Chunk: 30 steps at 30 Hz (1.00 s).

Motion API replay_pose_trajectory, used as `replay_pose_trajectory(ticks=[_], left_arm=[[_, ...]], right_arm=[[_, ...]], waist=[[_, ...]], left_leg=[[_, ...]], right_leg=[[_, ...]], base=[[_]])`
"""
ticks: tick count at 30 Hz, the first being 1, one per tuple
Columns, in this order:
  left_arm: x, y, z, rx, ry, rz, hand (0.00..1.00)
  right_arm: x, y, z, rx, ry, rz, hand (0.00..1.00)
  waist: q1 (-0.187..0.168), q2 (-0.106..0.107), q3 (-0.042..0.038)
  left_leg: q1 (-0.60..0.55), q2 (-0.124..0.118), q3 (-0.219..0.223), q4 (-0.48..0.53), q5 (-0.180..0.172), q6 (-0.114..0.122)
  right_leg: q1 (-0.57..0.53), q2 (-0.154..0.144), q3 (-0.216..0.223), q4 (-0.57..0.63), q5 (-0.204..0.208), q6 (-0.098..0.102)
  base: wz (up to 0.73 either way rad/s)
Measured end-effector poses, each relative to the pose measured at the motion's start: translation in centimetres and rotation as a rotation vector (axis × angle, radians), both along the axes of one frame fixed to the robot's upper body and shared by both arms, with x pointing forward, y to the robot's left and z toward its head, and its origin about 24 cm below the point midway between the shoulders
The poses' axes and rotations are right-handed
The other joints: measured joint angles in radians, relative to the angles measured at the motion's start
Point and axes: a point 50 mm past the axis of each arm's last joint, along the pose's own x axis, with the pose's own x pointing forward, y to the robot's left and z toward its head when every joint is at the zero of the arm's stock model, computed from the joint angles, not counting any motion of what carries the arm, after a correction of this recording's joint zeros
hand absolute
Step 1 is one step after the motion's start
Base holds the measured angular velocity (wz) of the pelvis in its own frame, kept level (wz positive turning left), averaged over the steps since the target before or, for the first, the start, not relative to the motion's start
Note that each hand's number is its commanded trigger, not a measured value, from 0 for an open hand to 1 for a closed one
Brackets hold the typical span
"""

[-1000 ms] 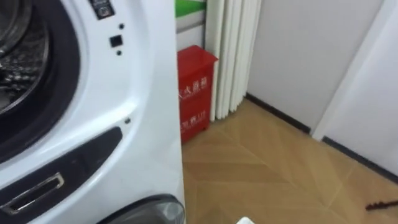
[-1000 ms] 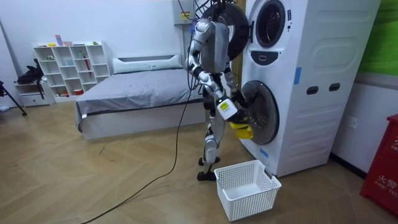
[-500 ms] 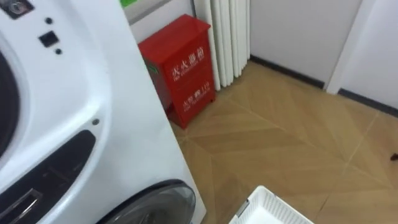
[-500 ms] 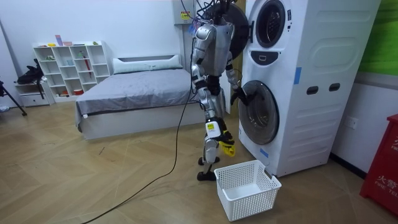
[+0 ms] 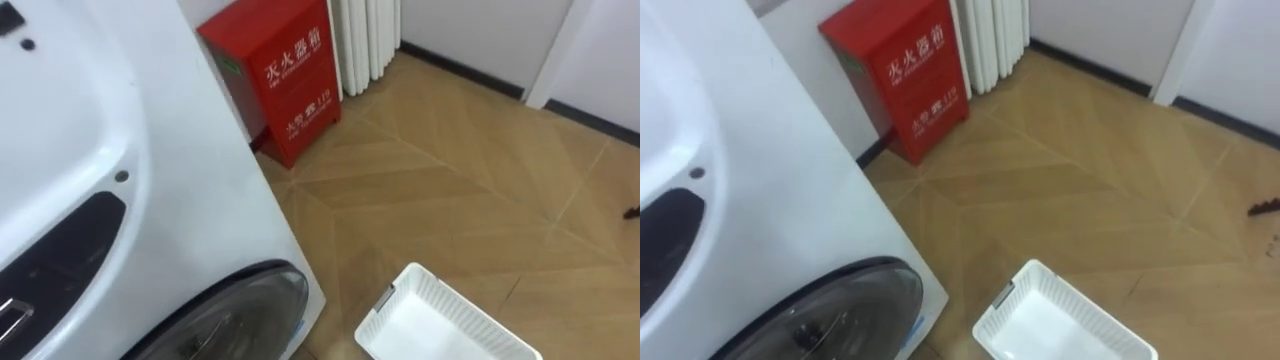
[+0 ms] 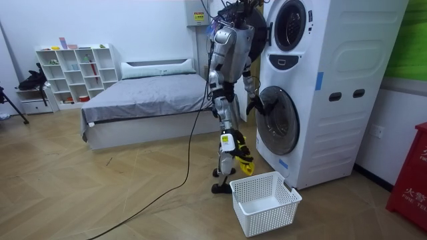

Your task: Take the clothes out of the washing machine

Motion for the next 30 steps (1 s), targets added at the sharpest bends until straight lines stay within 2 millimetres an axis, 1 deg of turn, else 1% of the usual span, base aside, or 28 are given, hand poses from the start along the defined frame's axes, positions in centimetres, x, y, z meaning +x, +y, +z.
replay_pose_trajectory(ticks=[2,6,8,15,19,22,24,26,28,30], left_arm=[[0.4,0.0,0.1,-0.015,-0.018,0.018,0.0],[0.3,-0.1,0.1,-0.019,-0.017,0.025,0.0],[0.3,-0.1,0.1,-0.02,-0.017,0.025,0.0],[0.3,-0.1,0.1,-0.021,-0.019,0.026,0.0],[0.3,-0.1,0.1,-0.023,-0.022,0.024,0.0],[-0.2,-0.1,0.0,-0.026,-0.017,0.022,0.0],[-0.4,0.0,-0.1,-0.027,-0.015,0.021,0.0],[-0.6,0.0,-0.1,-0.028,-0.014,0.019,0.0],[-1.1,0.1,-0.2,-0.028,-0.005,0.019,0.0],[-1.7,0.1,-0.4,-0.032,0.008,0.02,0.0]], right_arm=[[0.1,0.0,0.0,-0.001,-0.005,-0.004,0.0],[0.4,0.0,0.1,0.015,-0.019,-0.023,0.0],[0.1,-0.1,-0.1,0.019,-0.012,-0.03,0.0],[-0.6,-0.2,-0.5,0.031,0.01,-0.048,0.0],[-0.9,-0.3,-0.6,0.032,0.015,-0.056,0.0],[-1.0,-0.4,-0.6,0.029,0.02,-0.056,0.0],[-1.3,-0.6,-0.8,0.026,0.034,-0.062,0.0],[-2.4,-1.1,-1.2,0.022,0.068,-0.085,0.0],[-2.9,-1.4,-1.3,0.018,0.086,-0.096,0.0],[-3.4,-1.7,-1.4,0.013,0.103,-0.104,0.0]], waist=[[0.0,-0.001,0.0012],[0.001,-0.001,0.001],[0.0,-0.001,0.0009],[0.0,-0.001,0.0001],[-0.001,-0.002,-0.0011],[-0.001,-0.004,-0.0025],[-0.003,-0.006,-0.0031],[-0.003,-0.007,-0.0039],[-0.002,-0.01,-0.0046],[-0.002,-0.015,-0.0032]], left_leg=[[-0.004,-0.003,-0.01,-0.001,0.007,0.0],[-0.014,-0.003,-0.015,-0.001,0.01,0.0],[-0.02,-0.003,-0.019,-0.001,0.012,0.0],[-0.023,-0.004,-0.027,-0.005,0.014,-0.001],[-0.029,-0.006,-0.047,-0.005,0.018,-0.002],[-0.028,-0.008,-0.054,-0.006,0.021,-0.003],[-0.028,-0.012,-0.072,-0.008,0.027,-0.002],[-0.018,-0.019,-0.097,-0.014,0.035,0.0],[-0.005,-0.022,-0.1,-0.019,0.038,0.001],[0.005,-0.025,-0.104,-0.019,0.039,0.002]], right_leg=[[-0.001,-0.004,-0.011,0.0,-0.003,-0.004],[-0.012,-0.006,-0.019,0.003,-0.005,-0.006],[-0.016,-0.009,-0.029,0.003,-0.005,-0.007],[-0.015,-0.01,-0.038,0.001,-0.006,-0.009],[-0.014,-0.015,-0.062,0.0,-0.007,-0.011],[-0.012,-0.018,-0.069,0.002,-0.009,-0.013],[-0.006,-0.023,-0.084,0.002,-0.01,-0.016],[0.012,-0.034,-0.109,0.0,-0.016,-0.016],[0.025,-0.037,-0.117,-0.001,-0.018,-0.016],[0.037,-0.041,-0.12,0.0,-0.022,-0.014]], base=[[0.16],[0.07],[0.09],[0.04],[0.15],[0.09],[0.25],[0.38],[0.16],[0.07]])
